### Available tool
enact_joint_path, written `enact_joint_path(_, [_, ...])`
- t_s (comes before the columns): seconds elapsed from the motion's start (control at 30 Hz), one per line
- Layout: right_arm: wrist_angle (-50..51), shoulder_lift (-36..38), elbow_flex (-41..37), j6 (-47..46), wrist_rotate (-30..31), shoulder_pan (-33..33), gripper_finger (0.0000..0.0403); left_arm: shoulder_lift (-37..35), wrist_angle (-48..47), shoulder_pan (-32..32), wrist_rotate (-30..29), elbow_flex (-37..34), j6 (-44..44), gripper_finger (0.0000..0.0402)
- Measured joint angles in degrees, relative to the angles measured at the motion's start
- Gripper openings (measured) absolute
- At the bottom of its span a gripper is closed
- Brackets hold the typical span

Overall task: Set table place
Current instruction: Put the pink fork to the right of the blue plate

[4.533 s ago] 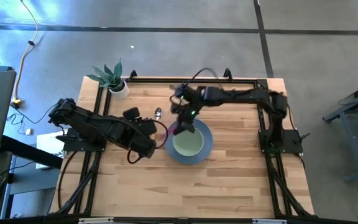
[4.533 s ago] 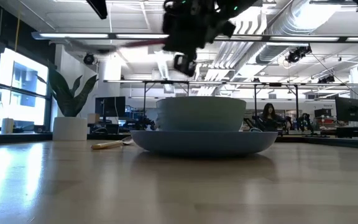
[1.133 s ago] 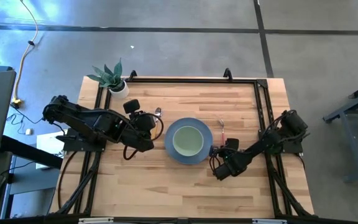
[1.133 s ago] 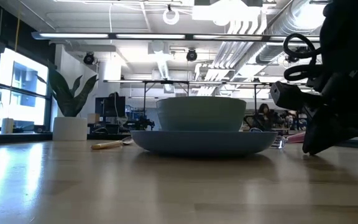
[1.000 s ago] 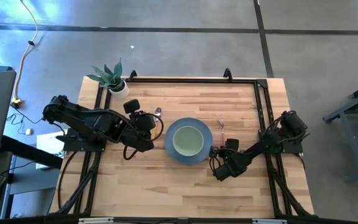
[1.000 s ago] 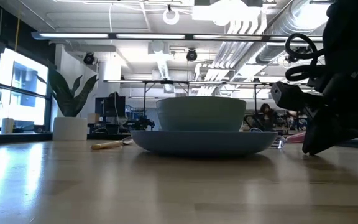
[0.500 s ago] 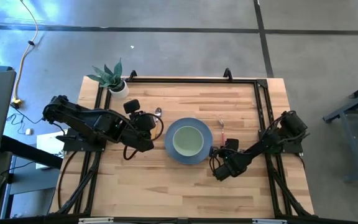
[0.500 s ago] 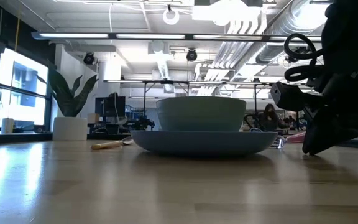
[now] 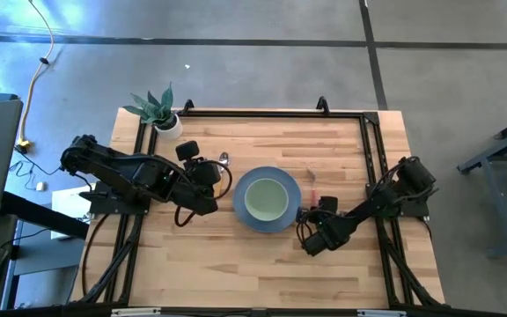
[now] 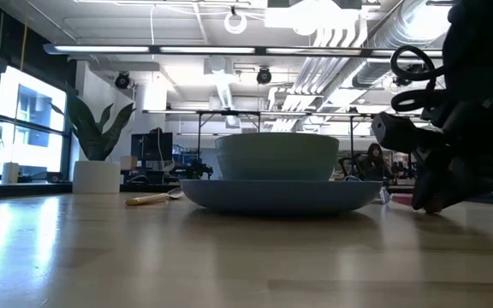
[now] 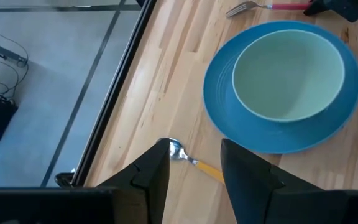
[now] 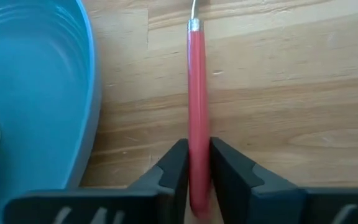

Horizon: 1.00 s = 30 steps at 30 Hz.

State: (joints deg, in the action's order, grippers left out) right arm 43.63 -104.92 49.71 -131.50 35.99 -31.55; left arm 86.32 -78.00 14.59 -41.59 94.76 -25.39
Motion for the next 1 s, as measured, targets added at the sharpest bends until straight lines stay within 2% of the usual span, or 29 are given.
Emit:
enact_joint_path(0.3, [-0.1, 1.4, -0.1, 0.0, -0.9, 0.1, 0.0077, 0.0, 0.0, 0.0, 0.0, 0.0, 0.2, 0.0129])
enact_joint_path(0.53, [0.6, 5.8, -0.1, 2.4, -6.7, -0.1, 0.0078, 0.0, 0.0, 0.0, 0.2, 0.0, 1.0, 0.0129])
enact_joint_path(0.63, [0.8, 8.4, -0.1, 2.9, -5.7, -0.3, 0.0078, 0.0, 0.0, 0.0, 0.2, 0.0, 1.1, 0.0129])
enact_joint_path(0.77, [2.0, 11.4, -0.1, 3.1, -1.0, -0.4, 0.0078, 0.0, 0.0, 0.0, 0.2, 0.0, 1.3, 0.0129])
enact_joint_path(1.0, [7.6, 17.0, -0.1, 5.5, 1.1, 0.1, 0.0072, 0.0, 0.0, 0.0, 0.2, 0.0, 1.6, 0.0129])
